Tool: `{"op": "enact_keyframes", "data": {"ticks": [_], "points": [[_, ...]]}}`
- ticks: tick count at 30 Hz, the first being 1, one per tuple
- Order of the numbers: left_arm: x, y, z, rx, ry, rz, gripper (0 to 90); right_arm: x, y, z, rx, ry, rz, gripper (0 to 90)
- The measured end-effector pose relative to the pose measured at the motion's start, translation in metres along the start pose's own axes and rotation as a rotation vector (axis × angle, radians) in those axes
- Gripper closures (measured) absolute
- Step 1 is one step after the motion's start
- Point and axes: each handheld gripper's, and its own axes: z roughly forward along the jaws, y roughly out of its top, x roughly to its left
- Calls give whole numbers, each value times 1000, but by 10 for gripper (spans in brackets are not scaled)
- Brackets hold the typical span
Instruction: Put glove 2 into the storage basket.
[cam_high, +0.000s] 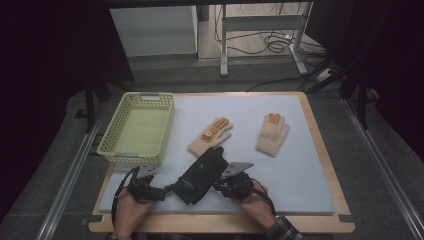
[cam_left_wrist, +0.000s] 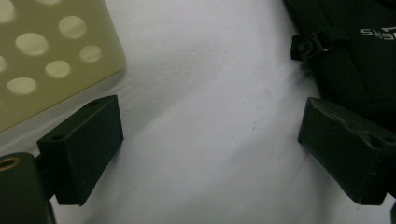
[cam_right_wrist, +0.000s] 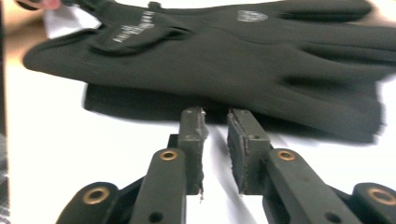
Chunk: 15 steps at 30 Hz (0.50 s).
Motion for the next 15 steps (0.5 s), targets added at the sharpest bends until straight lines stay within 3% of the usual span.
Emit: {"op": "enact_keyframes", "data": {"ticks": [6,15], "points": [[0,0,0,0,0,-1,65,-29,-13,-29,-11,-102,44,630],[0,0,0,-1,-3,-2,65,-75,-41,-67,5,-252,107,363]]}}
